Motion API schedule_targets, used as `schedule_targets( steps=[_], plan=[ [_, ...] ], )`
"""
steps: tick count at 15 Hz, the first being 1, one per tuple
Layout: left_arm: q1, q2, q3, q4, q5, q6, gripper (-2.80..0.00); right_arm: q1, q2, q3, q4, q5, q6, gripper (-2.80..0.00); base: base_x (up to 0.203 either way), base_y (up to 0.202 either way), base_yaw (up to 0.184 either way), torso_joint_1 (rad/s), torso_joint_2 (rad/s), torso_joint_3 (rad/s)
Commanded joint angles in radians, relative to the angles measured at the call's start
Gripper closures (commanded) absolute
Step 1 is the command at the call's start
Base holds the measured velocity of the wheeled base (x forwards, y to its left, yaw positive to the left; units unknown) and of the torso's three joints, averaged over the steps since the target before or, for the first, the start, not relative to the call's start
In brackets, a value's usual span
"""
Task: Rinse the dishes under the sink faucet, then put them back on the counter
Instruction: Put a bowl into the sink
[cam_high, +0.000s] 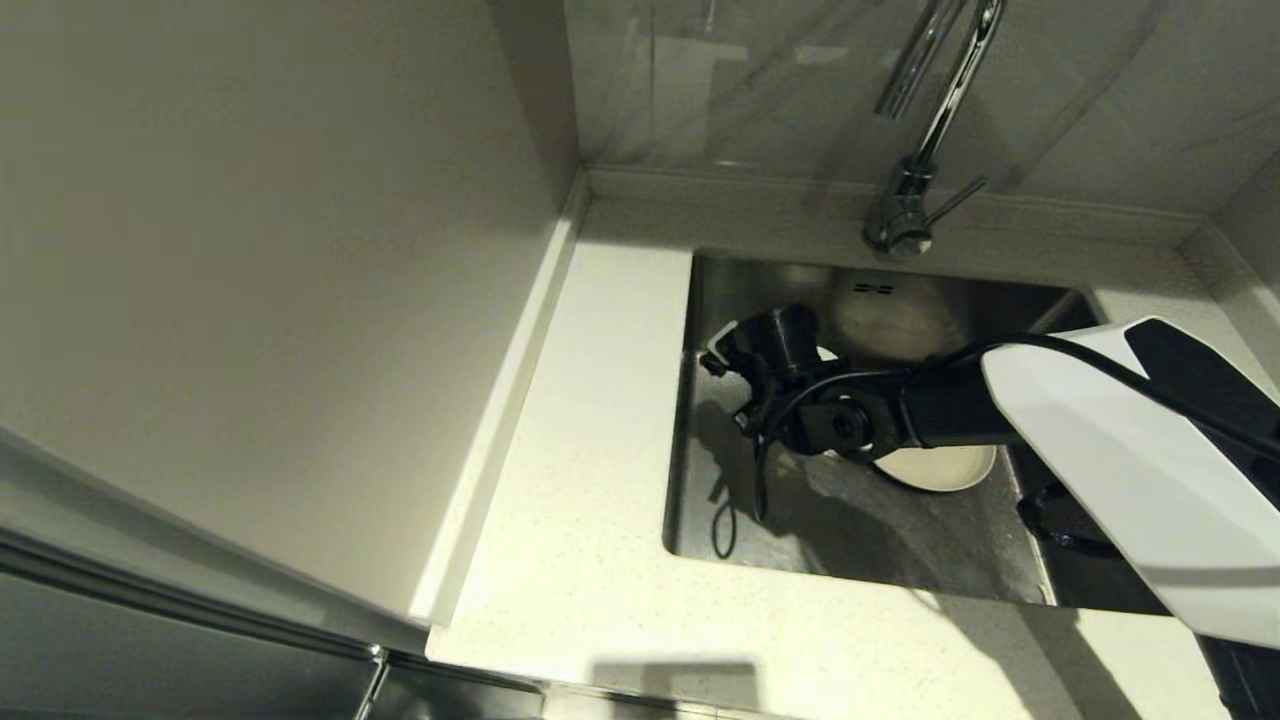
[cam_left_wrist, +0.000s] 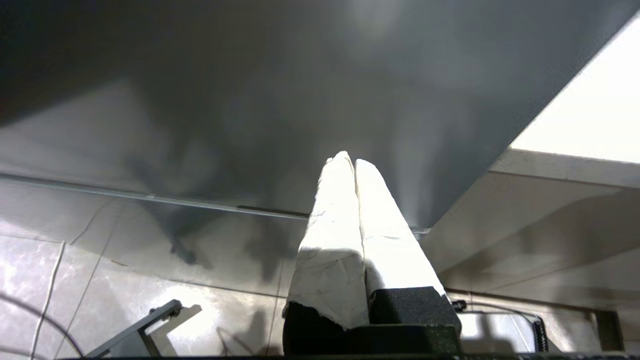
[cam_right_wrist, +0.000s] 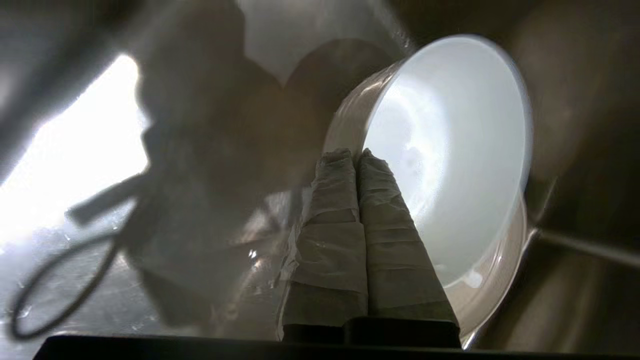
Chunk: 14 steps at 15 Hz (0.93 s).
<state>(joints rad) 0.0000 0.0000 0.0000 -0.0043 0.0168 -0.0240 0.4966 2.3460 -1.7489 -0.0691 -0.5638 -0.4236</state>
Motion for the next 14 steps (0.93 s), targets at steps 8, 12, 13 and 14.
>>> schedule_targets(
  steps=[8, 12, 13, 14],
  plan=[
    [0.0, -0.003, 0.0, 0.0, 0.0, -0.001, 0.0, -0.029, 0.039, -0.018, -0.001, -0.002, 0.002, 0.0, 0.0, 0.0, 0.0, 0.0, 0.0, 0.0],
    [0.0, -0.003, 0.0, 0.0, 0.0, -0.001, 0.0, -0.045, 0.081, -0.074, 0.006, -0.004, 0.0, 0.0, 0.0, 0.0, 0.0, 0.0, 0.0, 0.0],
    [0.0, -0.003, 0.0, 0.0, 0.0, -0.001, 0.0, -0.052, 0.087, -0.082, 0.021, -0.004, 0.002, 0.0, 0.0, 0.0, 0.0, 0.0, 0.0, 0.0],
    [0.0, -0.003, 0.0, 0.0, 0.0, -0.001, 0.0, -0.055, 0.092, -0.09, 0.032, -0.004, 0.003, 0.0, 0.0, 0.0, 0.0, 0.0, 0.0, 0.0]
  ],
)
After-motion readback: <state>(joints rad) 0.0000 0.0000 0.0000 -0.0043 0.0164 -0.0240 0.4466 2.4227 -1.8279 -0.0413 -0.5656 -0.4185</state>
